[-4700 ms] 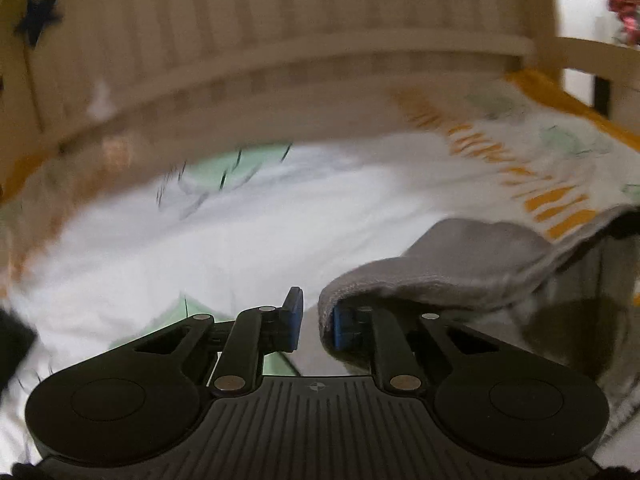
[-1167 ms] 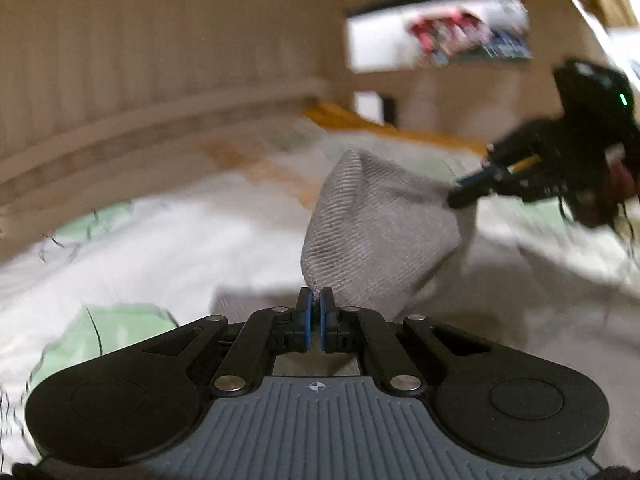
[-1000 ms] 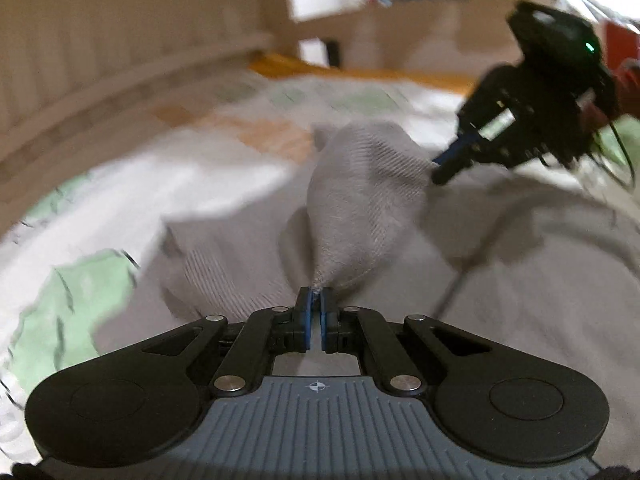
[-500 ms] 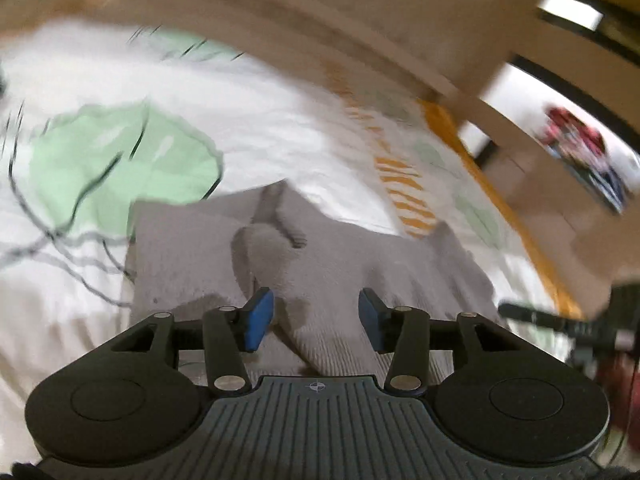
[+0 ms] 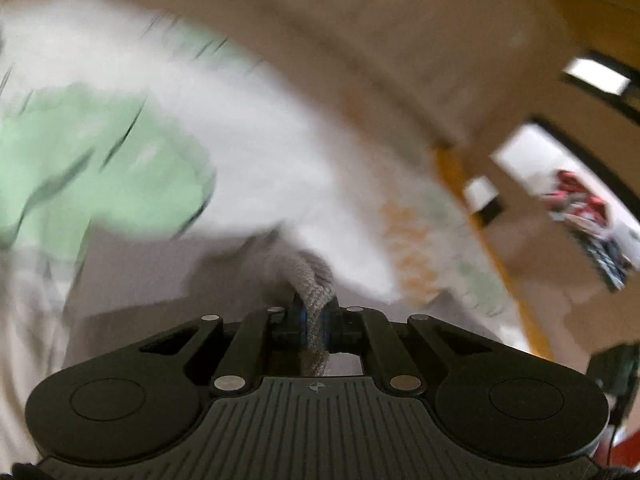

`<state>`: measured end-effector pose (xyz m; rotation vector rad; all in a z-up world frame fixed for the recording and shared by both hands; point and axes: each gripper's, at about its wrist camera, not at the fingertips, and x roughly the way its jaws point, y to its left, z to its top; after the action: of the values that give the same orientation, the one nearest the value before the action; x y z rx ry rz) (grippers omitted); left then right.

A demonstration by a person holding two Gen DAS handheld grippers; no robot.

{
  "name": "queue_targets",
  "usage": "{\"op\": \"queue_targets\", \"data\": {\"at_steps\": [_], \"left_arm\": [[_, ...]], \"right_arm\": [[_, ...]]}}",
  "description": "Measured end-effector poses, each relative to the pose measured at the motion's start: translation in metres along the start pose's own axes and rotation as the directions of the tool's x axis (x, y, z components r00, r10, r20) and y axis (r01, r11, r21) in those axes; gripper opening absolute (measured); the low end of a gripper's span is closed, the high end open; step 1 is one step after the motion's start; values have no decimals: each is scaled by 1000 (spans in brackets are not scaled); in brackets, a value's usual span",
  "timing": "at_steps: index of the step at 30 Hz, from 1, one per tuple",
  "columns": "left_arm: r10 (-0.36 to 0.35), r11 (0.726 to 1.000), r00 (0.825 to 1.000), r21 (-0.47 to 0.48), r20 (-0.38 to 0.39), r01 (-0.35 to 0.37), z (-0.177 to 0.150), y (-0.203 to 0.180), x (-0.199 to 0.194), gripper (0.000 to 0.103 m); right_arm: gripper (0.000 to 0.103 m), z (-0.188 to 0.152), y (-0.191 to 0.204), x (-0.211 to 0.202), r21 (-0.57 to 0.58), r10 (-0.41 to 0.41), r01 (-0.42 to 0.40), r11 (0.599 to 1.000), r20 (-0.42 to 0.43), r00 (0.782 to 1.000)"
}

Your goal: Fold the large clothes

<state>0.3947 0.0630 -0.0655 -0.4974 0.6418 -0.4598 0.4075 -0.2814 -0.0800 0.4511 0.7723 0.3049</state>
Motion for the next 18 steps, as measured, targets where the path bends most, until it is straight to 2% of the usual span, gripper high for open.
{"op": "queue_targets", "data": {"at_steps": [2, 3, 5, 7, 9, 10, 11, 12, 13, 14, 16, 18], "left_arm": [[-47, 995, 997, 92, 63, 41, 4, -12, -13, 7], [-48, 992, 996, 120, 70, 39, 4, -14, -16, 7], [-23, 992, 999, 124, 36, 18, 2, -6, -12, 8], [34, 996, 999, 77, -29, -32, -5, 14, -1, 10], [107, 994, 988, 32, -112, -104, -16, 36, 9, 15], [122, 992, 983, 6, -140, -122, -21, 45, 10, 15], [101, 994, 986, -15, -134, -104, -24, 51, 8, 15], [96, 995, 988, -25, -122, -100, -24, 52, 4, 16], [104, 994, 987, -18, -121, -107, -22, 50, 2, 17], [117, 993, 986, 0, -120, -118, -19, 45, 0, 22], [164, 985, 981, 73, -104, -157, -12, 28, -6, 27], [185, 975, 979, 144, -85, -172, -10, 12, -17, 30]], "right_arm": [[16, 6, 11, -14, -86, 50, -43, 995, 78, 996], [15, 8, 16, -26, -138, 87, -67, 988, 137, 987], [15, 10, 15, -35, -176, 121, -87, 981, 190, 974], [16, 8, 5, -28, -174, 65, -36, 984, 165, 984], [16, -2, -15, -13, -135, 0, 13, 991, 99, 995], [18, -7, -22, -6, -121, -39, 46, 992, 62, 997], [21, -12, -28, -2, -116, -76, 80, 990, 33, 997], [19, -17, -32, 0, -116, -85, 87, 990, 21, 996], [21, -19, -34, -4, -109, -79, 82, 991, 28, 996], [25, -19, -34, -7, -101, -79, 82, 992, 34, 996], [42, -18, -30, -17, -98, -88, 92, 991, 52, 995], [48, -15, -19, -30, -119, -104, 114, 986, 86, 991]]}}
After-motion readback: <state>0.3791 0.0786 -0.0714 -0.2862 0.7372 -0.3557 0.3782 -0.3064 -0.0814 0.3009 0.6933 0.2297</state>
